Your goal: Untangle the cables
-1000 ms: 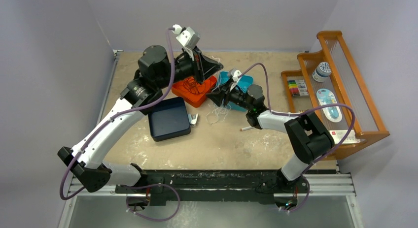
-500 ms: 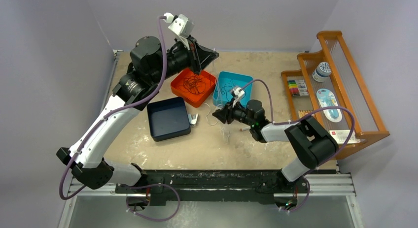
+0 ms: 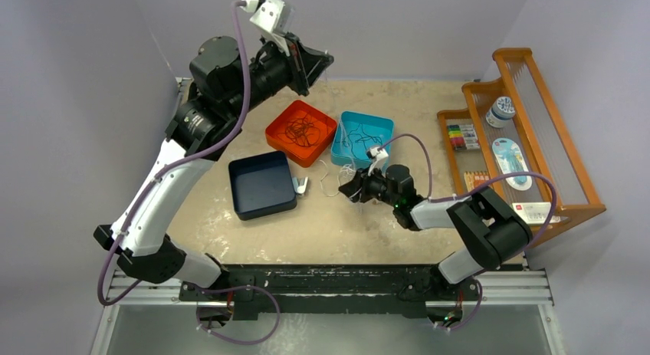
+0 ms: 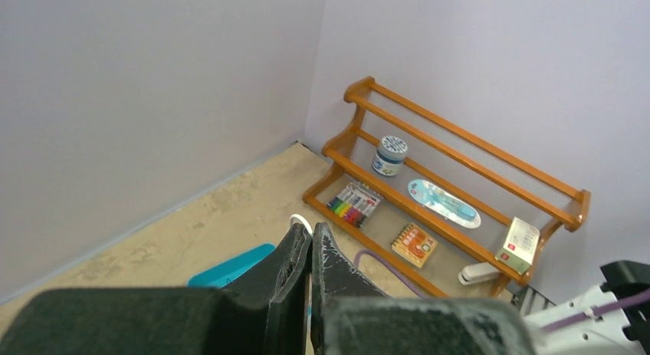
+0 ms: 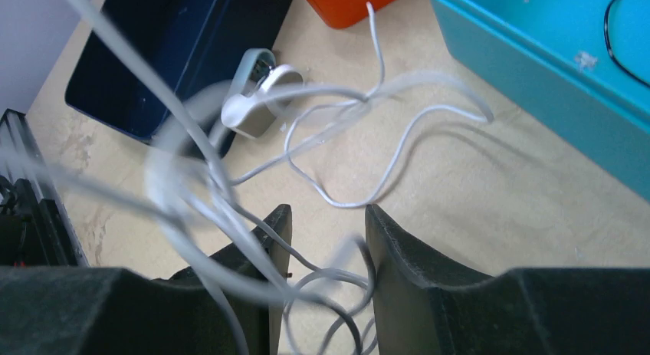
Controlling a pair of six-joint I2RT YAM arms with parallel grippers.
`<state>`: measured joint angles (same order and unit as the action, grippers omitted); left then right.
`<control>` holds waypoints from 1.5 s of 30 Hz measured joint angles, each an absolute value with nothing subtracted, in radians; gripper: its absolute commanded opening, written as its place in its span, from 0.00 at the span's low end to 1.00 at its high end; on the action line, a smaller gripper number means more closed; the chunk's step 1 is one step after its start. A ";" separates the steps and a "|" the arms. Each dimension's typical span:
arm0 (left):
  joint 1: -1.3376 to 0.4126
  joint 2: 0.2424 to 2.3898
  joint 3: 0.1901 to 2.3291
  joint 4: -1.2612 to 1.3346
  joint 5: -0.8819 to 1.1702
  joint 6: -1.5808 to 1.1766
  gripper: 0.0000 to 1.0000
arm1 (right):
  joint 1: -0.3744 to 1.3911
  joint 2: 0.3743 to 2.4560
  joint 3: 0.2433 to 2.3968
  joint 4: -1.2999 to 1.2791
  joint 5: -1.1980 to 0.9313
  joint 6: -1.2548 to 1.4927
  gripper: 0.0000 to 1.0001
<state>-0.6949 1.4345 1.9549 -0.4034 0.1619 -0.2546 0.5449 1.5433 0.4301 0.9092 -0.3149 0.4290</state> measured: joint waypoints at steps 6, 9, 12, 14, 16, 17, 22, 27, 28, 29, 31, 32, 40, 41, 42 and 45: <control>-0.695 1.499 2.127 -0.458 0.084 -0.211 0.00 | 0.545 1.522 0.378 0.900 -0.294 0.450 0.41; -0.695 1.510 2.172 -0.468 0.050 -0.192 0.00 | 0.545 1.517 0.361 0.898 -0.286 0.455 0.31; -0.695 1.512 2.194 -0.486 0.025 -0.178 0.00 | 0.545 1.517 0.358 0.898 -0.279 0.457 0.24; -0.695 1.518 2.208 -0.497 0.010 -0.168 0.00 | 0.545 1.514 0.358 0.899 -0.278 0.458 0.19; -0.695 1.527 2.221 -0.505 -0.006 -0.158 0.00 | 0.545 1.509 0.354 0.899 -0.275 0.458 0.14; -0.695 1.533 2.229 -0.506 -0.017 -0.150 0.00 | 0.545 1.505 0.351 0.900 -0.273 0.459 0.12; -0.696 1.571 2.283 -0.526 -0.085 -0.109 0.00 | 0.545 1.489 0.323 0.912 -0.252 0.480 0.04; -0.698 1.599 2.315 -0.533 -0.192 -0.036 0.00 | 0.547 1.462 0.284 0.938 -0.226 0.525 0.03; -0.699 1.599 2.312 -0.526 -0.219 -0.014 0.00 | 0.548 1.458 0.278 0.940 -0.221 0.532 0.03; -0.701 1.598 2.307 -0.516 -0.244 0.006 0.00 | 0.549 1.451 0.271 0.942 -0.218 0.537 0.02; -0.703 1.595 2.289 -0.486 -0.290 0.048 0.00 | 0.550 1.436 0.263 0.942 -0.209 0.548 0.01; -0.704 1.595 2.283 -0.471 -0.311 0.070 0.00 | 0.550 1.429 0.262 0.942 -0.202 0.551 0.01; -0.708 1.597 2.279 -0.415 -0.401 0.207 0.00 | 0.550 1.379 0.257 0.939 -0.170 0.561 0.00; -0.709 1.604 2.291 -0.415 -0.406 0.222 0.00 | 0.550 1.372 0.252 0.940 -0.168 0.564 0.00; -0.709 1.613 2.308 -0.414 -0.410 0.233 0.00 | 0.550 1.369 0.248 0.941 -0.168 0.567 0.00; -0.709 1.639 2.347 -0.410 -0.419 0.268 0.00 | 0.550 1.365 0.237 0.949 -0.168 0.582 0.00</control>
